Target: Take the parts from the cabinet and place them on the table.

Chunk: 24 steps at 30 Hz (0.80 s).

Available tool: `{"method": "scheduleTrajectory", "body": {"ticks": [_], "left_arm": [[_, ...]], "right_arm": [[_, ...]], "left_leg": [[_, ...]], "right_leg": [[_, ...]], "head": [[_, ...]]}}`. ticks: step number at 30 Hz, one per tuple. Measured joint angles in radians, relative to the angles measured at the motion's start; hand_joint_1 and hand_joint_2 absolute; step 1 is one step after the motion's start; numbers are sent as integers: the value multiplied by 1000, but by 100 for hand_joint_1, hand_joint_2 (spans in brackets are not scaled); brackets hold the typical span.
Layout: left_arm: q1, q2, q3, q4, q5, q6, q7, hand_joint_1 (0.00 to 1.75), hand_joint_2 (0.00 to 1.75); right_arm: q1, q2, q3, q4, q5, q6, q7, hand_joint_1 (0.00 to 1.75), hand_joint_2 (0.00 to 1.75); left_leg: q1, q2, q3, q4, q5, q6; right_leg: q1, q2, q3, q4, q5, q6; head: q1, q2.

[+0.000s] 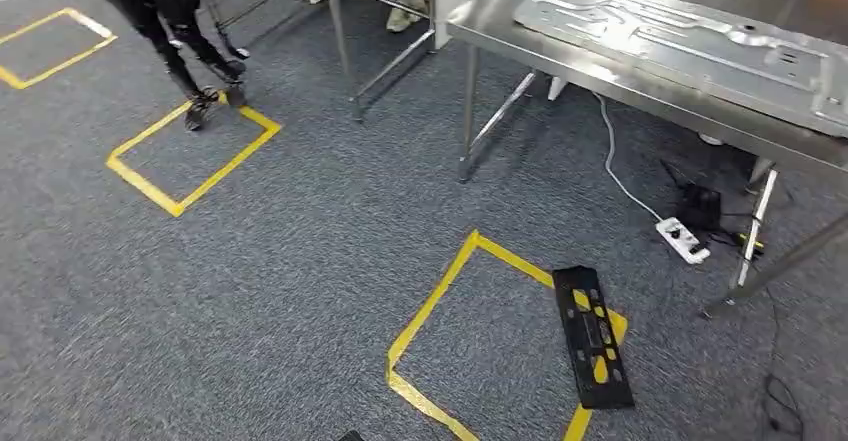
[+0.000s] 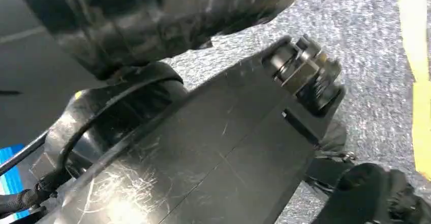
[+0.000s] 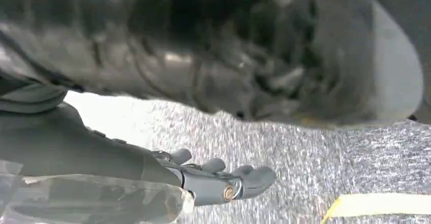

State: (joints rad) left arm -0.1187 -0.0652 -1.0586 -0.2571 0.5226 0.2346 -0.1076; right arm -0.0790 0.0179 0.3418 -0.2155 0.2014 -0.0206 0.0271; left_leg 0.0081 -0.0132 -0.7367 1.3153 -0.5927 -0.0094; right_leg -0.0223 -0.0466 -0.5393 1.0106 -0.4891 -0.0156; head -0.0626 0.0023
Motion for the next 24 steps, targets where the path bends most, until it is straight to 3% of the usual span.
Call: {"method": "scheduleTrajectory", "body": {"ticks": [1, 2, 3, 4, 5, 8, 9, 10, 11, 13, 14, 15, 16, 18, 19, 20, 21, 24], "left_arm": [[1, 2, -5, -1, 0, 0, 2, 0, 0], [2, 4, -15, -3, 0, 1, 4, 0, 0], [2, 5, -22, -5, -1, 1, 5, 0, 0], [1, 6, -26, -8, -2, 1, 5, 0, 0], [-4, 6, -27, -8, -2, 1, 6, 0, 0], [-3, 7, -37, -12, -11, -2, 12, 0, 0], [-1, 8, -41, -12, -16, -5, 14, 0, 0], [2, 8, -45, -13, -22, -8, 14, 0, 0], [1, 10, -48, -14, -26, -11, 15, 0, 0], [-4, 11, -51, -14, -32, -15, 14, 0, 0], [-5, 12, -51, -14, -32, -15, 14, 0, 0], [-3, 13, -52, -14, -30, -14, 14, 0, 0], [-3, 16, -52, -14, -29, -14, 14, 0, 0], [-3, 19, -52, -14, -20, -16, 12, 0, 0], [-3, 22, -52, -14, -18, -18, 11, 0, 0], [-3, 27, -53, -14, -12, -23, 11, 0, 0], [-4, 32, -53, -14, -13, -26, 13, 0, 0], [-5, 35, -53, -14, -13, -27, 13, 0, 0]], "right_arm": [[-3, 0, -3, 1, -1, 0, 0, 0, 0], [-8, 2, -8, 1, -3, 0, 1, 0, 0], [-12, 3, -12, 1, -3, 0, 1, 0, 0], [-16, 4, -13, 1, -3, 0, 1, 0, 0], [-17, 6, -13, 1, -4, 0, 1, 0, 0], [-23, 8, -18, 1, -18, -6, 1, 0, 0], [-24, 8, -21, 1, -24, -8, 2, 0, 0], [-25, 8, -22, 1, -29, -12, 5, 0, 0], [-27, 8, -24, 1, -31, -15, 5, 0, 0], [-27, 9, -28, 1, -37, -13, 9, 0, 0], [-25, 9, -29, 1, -36, -10, 11, 0, 0], [-22, 10, -29, 1, -35, -5, 11, 0, 0], [-16, 11, -29, 1, -32, -4, 11, 0, 0], [-9, 13, -29, 2, -27, -3, 3, 0, 0], [-7, 13, -29, 2, -26, -7, -3, 0, 0], [-6, 15, -29, 3, -26, -11, -8, 0, 0], [-5, 19, -29, 3, -26, -18, -15, 0, 0], [-4, 19, -29, 3, -26, -19, -19, 0, 0]], "left_leg": [[4, 4, 23, -49, 38, -3], [5, 14, 68, -134, 85, -3], [5, 42, 120, -232, 128, 0], [1, 98, 151, -298, 131, 2], [-12, 96, 158, -309, 125, 12], [-14, 61, 145, -305, 123, 28], [-7, 46, 162, -315, 130, 37], [-4, 38, 164, -322, 133, 42], [-2, 29, 163, -323, 131, 47], [-5, 8, 160, -320, 130, 54], [-7, -6, 159, -318, 129, 55], [-9, -21, 159, -317, 129, 56], [-9, -39, 159, -314, 128, 54], [-8, -70, 160, -303, 123, 50], [-7, -83, 159, -295, 118, 46], [-12, -91, 152, -288, 114, 38], [-8, -103, 145, -285, 116, 35], [-5, -103, 144, -285, 118, 30]], "right_leg": [[0, -12, 2, 0, -3, 1], [-1, -23, 5, 1, -5, 4], [-2, -32, 9, 1, -7, 8], [1, -39, 14, 0, -10, 13], [8, -48, 14, 3, -15, 22], [10, -80, 25, -3, -19, 37], [10, -82, 25, -1, -26, 44], [2, -26, 22, 18, -37, 50], [3, 15, 0, 63, -71, 50], [4, 40, -82, 226, -153, 47], [4, 43, -119, 297, -174, 46], [4, 43, -135, 320, -167, 44], [4, 44, -126, 290, -133, 41], [3, 55, -60, 140, -37, 33], [2, 83, -24, 50, -6, 29], [0, 130, -15, 36, -28, 29], [3, 121, -18, 39, -24, 25], [3, 115, -20, 39, -23, 23]], "head": [[-1, 0], [0, 0], [-1, 0], [-2, 0], [-3, 0], [3, 0], [0, 0], [5, 0], [9, 0], [14, 0], [13, 0], [13, 0], [13, 0], [14, 0], [14, 0], [13, 0], [10, 0], [10, 0]]}}
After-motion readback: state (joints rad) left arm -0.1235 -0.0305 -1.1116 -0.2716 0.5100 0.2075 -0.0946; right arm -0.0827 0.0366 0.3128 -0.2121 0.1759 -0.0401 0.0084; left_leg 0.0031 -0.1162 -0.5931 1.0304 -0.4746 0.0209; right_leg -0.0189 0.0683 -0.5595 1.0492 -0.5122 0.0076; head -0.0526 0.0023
